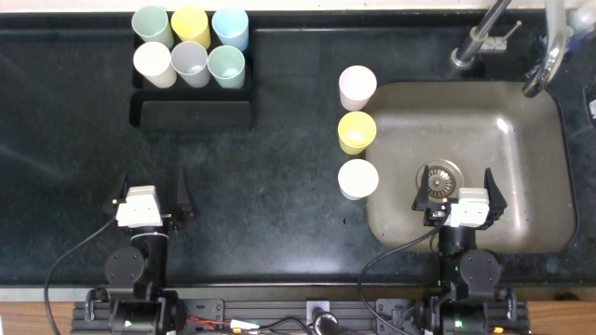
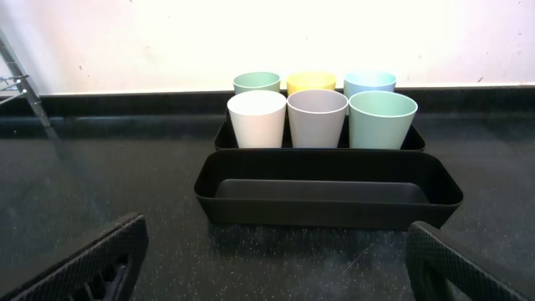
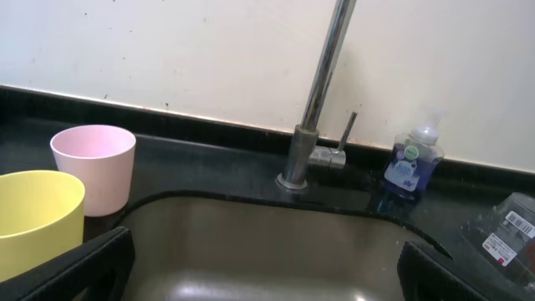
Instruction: Store Cups
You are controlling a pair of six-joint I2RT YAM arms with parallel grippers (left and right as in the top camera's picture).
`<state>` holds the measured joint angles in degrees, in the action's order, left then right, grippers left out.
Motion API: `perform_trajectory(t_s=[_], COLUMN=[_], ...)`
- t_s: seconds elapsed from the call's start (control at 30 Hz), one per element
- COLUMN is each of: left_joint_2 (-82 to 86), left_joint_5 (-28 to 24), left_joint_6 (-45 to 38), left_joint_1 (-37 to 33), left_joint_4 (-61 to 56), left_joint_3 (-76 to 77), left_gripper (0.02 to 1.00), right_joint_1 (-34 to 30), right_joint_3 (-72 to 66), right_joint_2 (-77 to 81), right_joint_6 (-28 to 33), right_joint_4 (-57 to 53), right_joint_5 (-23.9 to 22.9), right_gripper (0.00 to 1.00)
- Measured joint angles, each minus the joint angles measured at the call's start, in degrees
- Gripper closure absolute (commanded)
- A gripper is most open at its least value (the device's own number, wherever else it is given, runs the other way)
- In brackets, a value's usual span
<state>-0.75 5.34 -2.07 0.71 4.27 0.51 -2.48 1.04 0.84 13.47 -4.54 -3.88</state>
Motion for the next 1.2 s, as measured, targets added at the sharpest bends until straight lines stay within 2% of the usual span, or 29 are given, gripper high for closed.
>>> perform_trajectory(t_s=[0.8, 0.9, 1.0, 1.07, 1.2], left_joint_2=[0.0, 0.0, -1.5, -7.3, -30.8], left_joint_5=[0.0, -1.3, -5.5, -8.0, -11.6], left_joint_6=[0.0, 0.7, 7.0, 14.2, 27.4], left_joint_1=[0.0, 0.0, 0.0, 0.0, 0.1], left_joint_4=[0.0, 0.0, -1.9, -5.2, -4.5], left_joint_3=[0.0, 0.0, 0.5, 3.3, 20.7], left_gripper=[0.018, 0.018, 0.018, 0.018, 0.018], right_joint_1=[0.0, 0.0, 0.0, 0.0, 0.0], right_joint_3=[0.0, 0.0, 0.0, 0.0, 0.0], right_joint_2=[0.0, 0.0, 0.0, 0.0, 0.0], right_joint_6=[0.0, 0.0, 0.0, 0.0, 0.1], right_joint_4=[0.0, 0.0, 0.0, 0.0, 0.0], right_joint_5=[0.0, 0.0, 0.0, 0.0, 0.0], right_gripper=[0.003, 0.003, 0.003, 0.005, 0.005])
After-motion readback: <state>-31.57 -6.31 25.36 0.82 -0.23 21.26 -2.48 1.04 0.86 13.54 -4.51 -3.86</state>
